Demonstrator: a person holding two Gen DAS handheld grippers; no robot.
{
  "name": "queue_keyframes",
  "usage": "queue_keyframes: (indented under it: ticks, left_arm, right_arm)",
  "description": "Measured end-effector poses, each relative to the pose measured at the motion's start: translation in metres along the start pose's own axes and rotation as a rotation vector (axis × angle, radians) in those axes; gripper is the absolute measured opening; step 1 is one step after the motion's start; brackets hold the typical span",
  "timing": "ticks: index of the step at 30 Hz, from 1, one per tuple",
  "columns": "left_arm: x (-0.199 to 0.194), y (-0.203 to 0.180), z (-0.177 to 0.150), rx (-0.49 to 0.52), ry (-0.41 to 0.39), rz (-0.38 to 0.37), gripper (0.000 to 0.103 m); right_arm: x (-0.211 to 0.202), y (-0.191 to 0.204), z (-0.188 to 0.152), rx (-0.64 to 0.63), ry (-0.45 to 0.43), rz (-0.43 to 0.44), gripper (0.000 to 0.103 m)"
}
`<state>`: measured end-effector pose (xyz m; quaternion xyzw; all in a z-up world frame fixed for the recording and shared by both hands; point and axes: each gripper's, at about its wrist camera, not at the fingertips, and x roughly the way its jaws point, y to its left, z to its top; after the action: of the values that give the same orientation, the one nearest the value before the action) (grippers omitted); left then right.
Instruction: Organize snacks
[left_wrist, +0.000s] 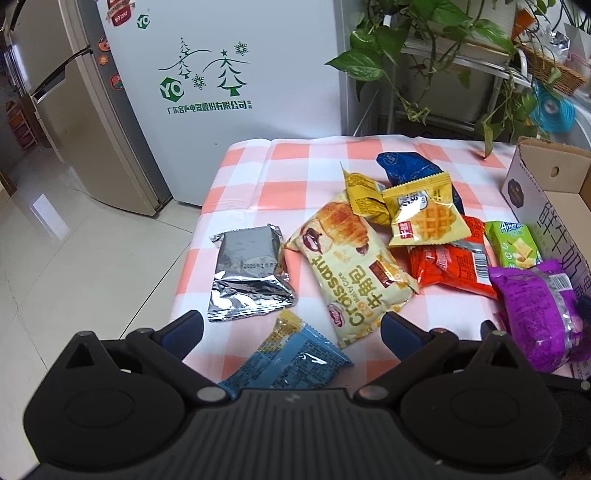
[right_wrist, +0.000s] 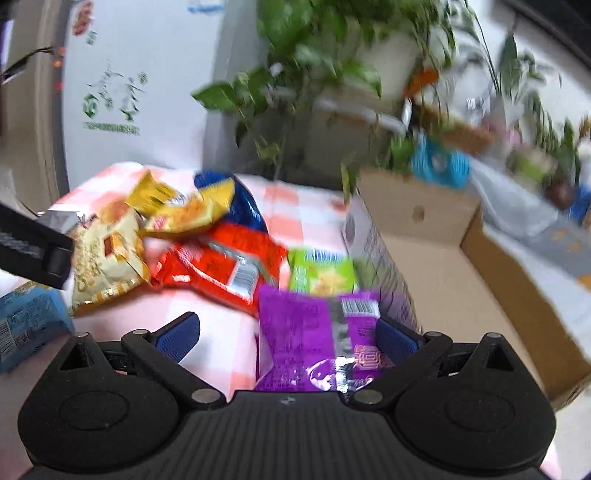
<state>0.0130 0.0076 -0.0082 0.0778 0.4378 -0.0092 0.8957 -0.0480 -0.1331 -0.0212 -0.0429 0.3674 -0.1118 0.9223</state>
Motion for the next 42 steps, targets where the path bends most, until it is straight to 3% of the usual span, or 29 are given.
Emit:
queue_keyframes:
  ticks: [6, 17, 21, 28, 31, 36, 42]
  left_arm:
    - [0.002, 0.002, -0.002, -0.001, 0.006, 0.003, 0.102]
    - [0.002, 0.010, -0.001, -0.024, -0.002, 0.025, 0.102]
    - [0.001, 0.011, 0.000, -0.027, -0.011, 0.036, 0.102]
    - [0.002, 0.006, -0.002, -0.010, -0.001, 0.019, 0.102]
    - [0.002, 0.008, -0.002, -0.016, 0.001, 0.023, 0.102]
    - [0.002, 0.010, -0.001, -0.022, 0.001, 0.033, 0.102]
    - [-0.007, 0.008, 0.003, -0.019, -0.024, 0.041, 0.102]
  right_arm:
    - [0.013, 0.011, -0.005, -0.017, 0.111, -0.052, 0.103]
    - [-0.007, 0.037, -0.008, -0.090, 0.093, 0.196, 0.103]
    - [-0.007, 0.033, -0.003, -0.103, 0.026, 0.062, 0.103]
    - [0.018, 0.018, -0.002, 0.006, 0.136, 0.005, 0.103]
    - [0.017, 0.015, -0.002, 0.049, 0.161, 0.095, 0.103]
    - [0.009, 0.022, -0.009, -0.007, 0.167, 0.179, 0.103]
    - [-0.006, 0.025, -0.004, -0.077, 0.175, 0.348, 0.103]
